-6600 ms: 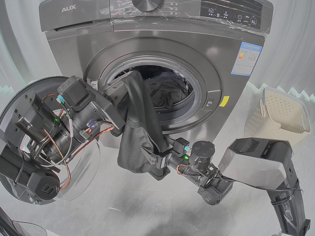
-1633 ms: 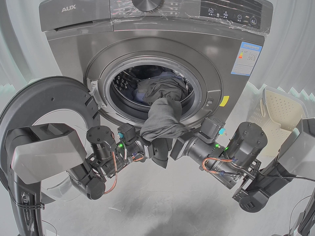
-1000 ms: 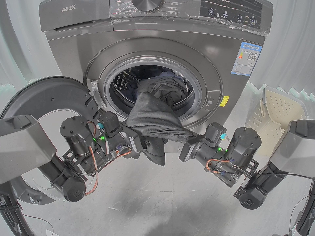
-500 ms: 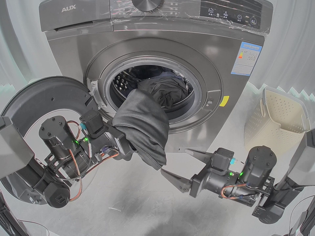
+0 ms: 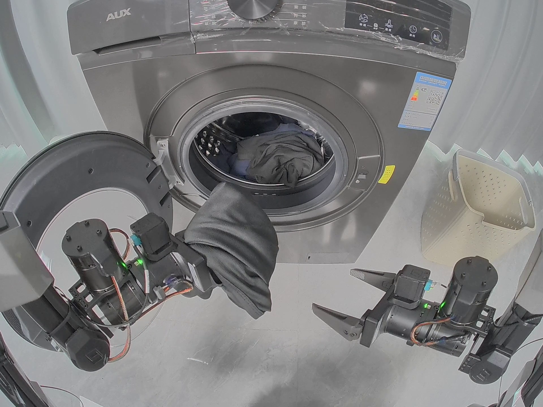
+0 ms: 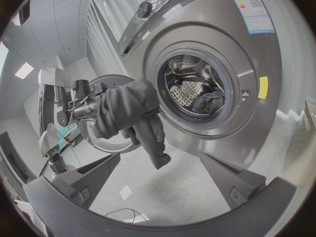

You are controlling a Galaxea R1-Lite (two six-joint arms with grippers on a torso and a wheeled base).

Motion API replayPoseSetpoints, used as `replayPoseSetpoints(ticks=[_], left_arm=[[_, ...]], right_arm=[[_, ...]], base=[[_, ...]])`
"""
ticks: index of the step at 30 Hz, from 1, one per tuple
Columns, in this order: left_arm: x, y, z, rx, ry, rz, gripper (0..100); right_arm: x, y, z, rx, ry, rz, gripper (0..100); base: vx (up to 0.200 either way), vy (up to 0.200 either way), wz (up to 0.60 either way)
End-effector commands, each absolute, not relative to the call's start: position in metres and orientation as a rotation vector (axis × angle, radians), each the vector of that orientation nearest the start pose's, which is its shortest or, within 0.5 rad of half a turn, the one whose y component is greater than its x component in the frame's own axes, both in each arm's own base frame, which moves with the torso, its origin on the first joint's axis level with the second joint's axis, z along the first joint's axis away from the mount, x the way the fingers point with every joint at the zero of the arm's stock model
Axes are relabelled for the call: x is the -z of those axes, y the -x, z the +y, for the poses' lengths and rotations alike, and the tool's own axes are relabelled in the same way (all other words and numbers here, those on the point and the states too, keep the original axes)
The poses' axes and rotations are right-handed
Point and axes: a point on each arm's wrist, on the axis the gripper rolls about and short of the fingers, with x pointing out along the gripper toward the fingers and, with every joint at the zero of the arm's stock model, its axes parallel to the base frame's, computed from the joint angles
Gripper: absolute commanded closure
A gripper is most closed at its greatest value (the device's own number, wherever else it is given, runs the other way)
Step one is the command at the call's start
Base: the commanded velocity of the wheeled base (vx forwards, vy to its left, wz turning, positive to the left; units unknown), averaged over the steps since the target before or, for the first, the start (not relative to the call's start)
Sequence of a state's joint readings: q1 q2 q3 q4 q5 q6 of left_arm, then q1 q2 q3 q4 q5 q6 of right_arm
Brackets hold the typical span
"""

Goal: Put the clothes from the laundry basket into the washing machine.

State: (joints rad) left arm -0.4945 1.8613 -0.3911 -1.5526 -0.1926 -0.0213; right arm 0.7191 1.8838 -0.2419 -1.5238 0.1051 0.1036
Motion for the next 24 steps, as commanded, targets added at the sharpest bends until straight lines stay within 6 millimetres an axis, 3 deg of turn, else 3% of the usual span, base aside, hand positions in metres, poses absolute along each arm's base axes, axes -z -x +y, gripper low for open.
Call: replayPoseSetpoints(ticks=[1, 8, 24], left_arm=[[-0.124, -0.245, -0.135, 0.683, 0.026, -0.053, 100], [-0.121, -0.245, -0.137, 0.687, -0.010, -0.054, 100], [-0.117, -0.247, -0.146, 0.711, -0.017, -0.049, 100]], right_arm=[[-0.091, -0.197, 0.166, -0.792, -0.058, 0.167, 0], [-0.090, -0.196, 0.166, -0.794, -0.056, 0.170, 0], [-0.090, -0.195, 0.168, -0.800, -0.056, 0.170, 0]], base=[[0.000, 0.000, 0.00], [0.000, 0.000, 0.00], [0.200, 0.000, 0.00]])
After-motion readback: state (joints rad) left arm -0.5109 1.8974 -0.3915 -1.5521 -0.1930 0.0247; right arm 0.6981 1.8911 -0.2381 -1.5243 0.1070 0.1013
